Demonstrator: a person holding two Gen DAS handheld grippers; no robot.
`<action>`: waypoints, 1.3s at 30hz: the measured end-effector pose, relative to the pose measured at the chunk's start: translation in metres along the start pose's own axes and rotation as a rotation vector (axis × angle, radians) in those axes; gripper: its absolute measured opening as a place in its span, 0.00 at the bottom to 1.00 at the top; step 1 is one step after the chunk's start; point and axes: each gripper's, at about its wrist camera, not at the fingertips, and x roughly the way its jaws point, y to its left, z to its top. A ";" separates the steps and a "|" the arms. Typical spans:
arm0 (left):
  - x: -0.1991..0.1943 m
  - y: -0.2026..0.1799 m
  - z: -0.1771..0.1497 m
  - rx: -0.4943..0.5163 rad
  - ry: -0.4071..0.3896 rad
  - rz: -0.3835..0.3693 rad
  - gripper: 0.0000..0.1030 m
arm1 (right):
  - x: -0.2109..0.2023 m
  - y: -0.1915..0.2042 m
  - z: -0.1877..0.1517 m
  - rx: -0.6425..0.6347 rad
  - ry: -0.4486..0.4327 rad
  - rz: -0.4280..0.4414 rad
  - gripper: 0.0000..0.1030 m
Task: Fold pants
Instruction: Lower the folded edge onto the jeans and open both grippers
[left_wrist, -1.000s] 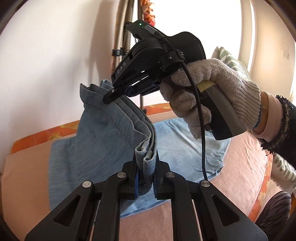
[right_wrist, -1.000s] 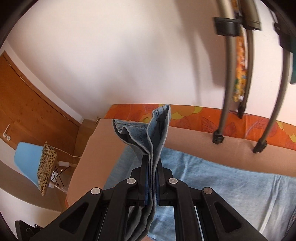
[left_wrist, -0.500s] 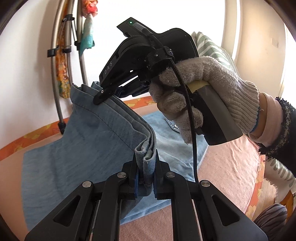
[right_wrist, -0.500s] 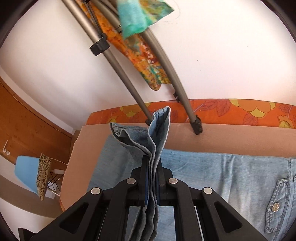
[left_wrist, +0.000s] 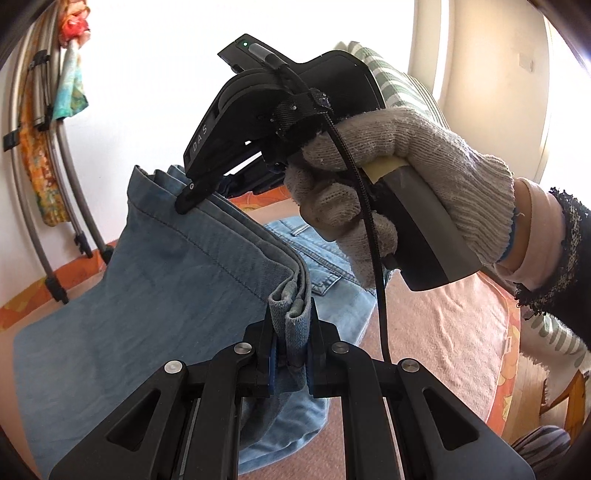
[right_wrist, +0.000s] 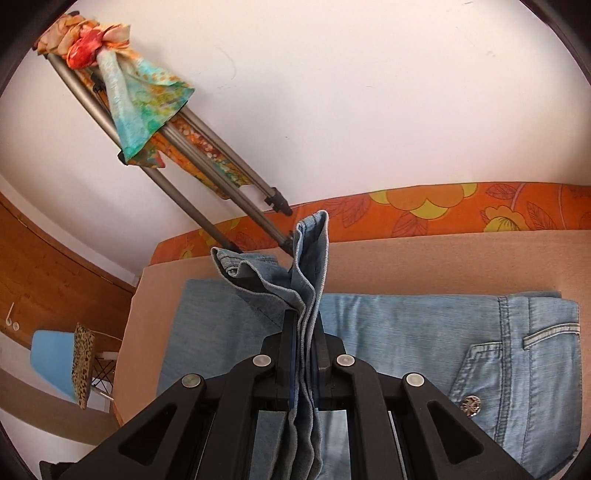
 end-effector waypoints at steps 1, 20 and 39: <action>0.004 -0.003 0.001 0.005 0.002 -0.006 0.09 | -0.002 -0.006 0.000 0.006 -0.002 -0.003 0.03; 0.083 -0.034 0.018 0.035 0.072 -0.091 0.09 | -0.018 -0.117 -0.019 0.135 -0.001 -0.033 0.03; 0.101 -0.013 0.029 0.032 0.132 -0.117 0.10 | -0.033 -0.155 -0.036 0.207 -0.033 -0.016 0.40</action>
